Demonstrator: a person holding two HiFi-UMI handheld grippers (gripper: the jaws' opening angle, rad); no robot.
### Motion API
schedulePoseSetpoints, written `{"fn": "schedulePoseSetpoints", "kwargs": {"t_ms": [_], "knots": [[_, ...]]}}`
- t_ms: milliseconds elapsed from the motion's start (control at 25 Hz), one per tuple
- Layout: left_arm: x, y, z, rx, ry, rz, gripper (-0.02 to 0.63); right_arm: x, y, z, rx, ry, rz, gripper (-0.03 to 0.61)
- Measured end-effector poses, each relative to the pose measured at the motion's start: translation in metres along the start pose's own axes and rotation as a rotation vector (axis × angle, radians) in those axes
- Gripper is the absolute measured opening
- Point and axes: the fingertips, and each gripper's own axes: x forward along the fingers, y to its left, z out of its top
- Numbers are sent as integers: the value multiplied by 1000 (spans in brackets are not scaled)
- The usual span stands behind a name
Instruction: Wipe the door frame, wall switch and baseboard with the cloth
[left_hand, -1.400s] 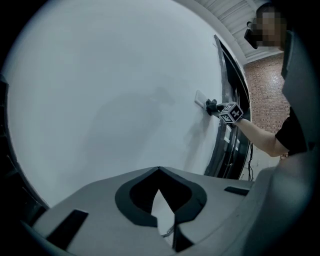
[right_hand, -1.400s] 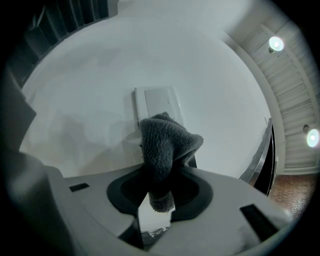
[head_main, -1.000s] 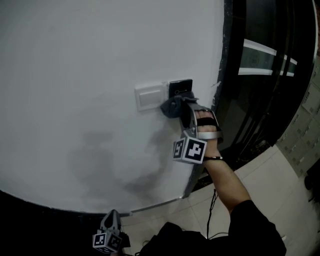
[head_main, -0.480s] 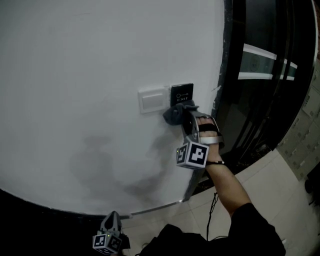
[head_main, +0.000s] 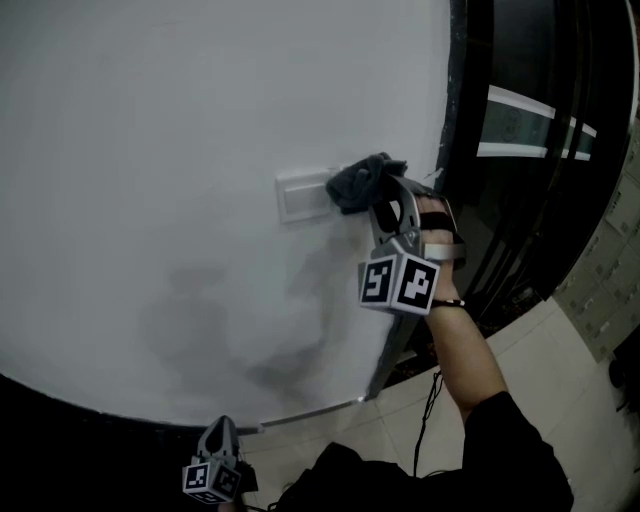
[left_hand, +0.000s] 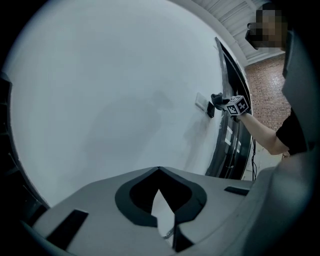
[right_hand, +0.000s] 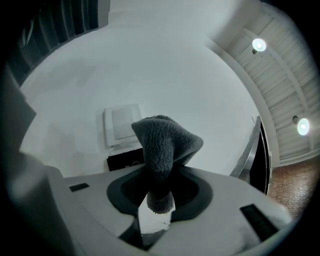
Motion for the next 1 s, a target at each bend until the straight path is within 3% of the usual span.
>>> {"fn": "schedulePoseSetpoints", "kwargs": {"t_ms": [80,160,320,400,680,1000], "knots": [[0,1,2,2,-7,2,-6,-2,-8,18,54,-56,13,104],[-1,3,3,-8,-16,4,-6,-10,-5,48,189,-155,108,104],[-4,8,5,-4,-23,17,-6,-36,20,126,690,-396,525,104],[-6,11,6,-2,-25,27,-6,-41,31,155,854,-468,702,103],[-21,28,13,-18,-48,75,-6,-26,84,182,1044,-436,1011,101],[-13,27,14,-17,-42,69,-6,4,90,128,1171,-304,1043,101]]}}
